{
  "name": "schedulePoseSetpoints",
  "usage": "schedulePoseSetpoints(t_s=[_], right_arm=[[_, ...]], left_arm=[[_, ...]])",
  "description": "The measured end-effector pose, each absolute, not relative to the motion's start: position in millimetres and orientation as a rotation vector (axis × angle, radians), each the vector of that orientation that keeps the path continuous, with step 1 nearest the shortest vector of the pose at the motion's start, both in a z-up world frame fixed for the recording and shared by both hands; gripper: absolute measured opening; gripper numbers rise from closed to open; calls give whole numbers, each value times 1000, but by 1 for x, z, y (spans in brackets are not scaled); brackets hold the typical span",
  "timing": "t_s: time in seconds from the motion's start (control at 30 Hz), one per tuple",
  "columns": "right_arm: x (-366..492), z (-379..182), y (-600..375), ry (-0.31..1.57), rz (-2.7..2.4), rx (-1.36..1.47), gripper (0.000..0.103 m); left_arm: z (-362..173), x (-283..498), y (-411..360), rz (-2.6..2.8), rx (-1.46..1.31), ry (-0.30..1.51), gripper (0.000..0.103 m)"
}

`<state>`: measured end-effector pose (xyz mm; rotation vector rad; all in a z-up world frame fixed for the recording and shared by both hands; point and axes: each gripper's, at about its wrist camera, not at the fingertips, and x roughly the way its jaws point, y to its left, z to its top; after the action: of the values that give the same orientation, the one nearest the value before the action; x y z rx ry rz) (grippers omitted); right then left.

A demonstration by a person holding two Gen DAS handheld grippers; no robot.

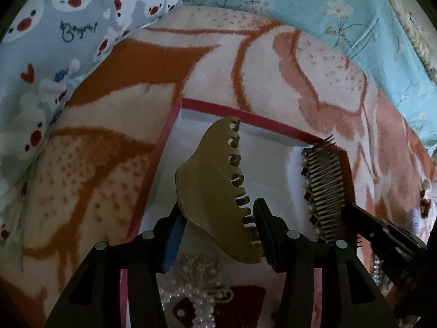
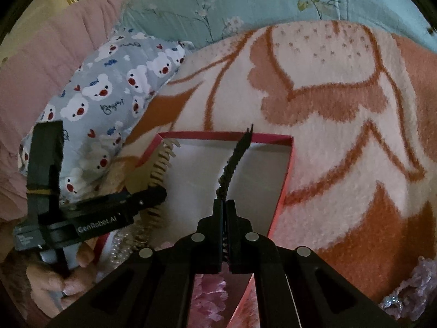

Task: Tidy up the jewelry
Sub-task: 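Carry the claw clip and black comb into the box and open both tools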

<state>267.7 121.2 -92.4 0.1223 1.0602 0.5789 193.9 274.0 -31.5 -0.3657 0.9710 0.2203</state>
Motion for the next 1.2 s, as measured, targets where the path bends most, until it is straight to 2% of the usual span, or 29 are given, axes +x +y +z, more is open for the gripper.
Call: schedulePoseSetpoints(t_s=[0.27,0.3,0.33,0.6,0.67,0.7,0.83,1.2], right_arm=[[271,-98,121,1075,592,139,2],[272,-99,121,1081,596,144,2],[272,-101,121,1088,595,150,7],[273,-104,115,1106,591,195,8],[274,-103,114,1107,582,196,16],[274,-103,113,1106,584,205,17],[274,-95,108,1093,586,230,36],[254,-63,72,1039,581,285,39]], left_arm=[[-35,206,266,248,-290,973,49],[-36,207,264,253,-273,977,50],[-37,209,262,258,-256,983,50],[-39,215,264,261,-259,998,55],[-39,215,265,261,-262,999,55],[-39,215,265,262,-260,1000,55],[-39,215,267,263,-269,1009,55],[-19,190,264,254,-320,964,64]])
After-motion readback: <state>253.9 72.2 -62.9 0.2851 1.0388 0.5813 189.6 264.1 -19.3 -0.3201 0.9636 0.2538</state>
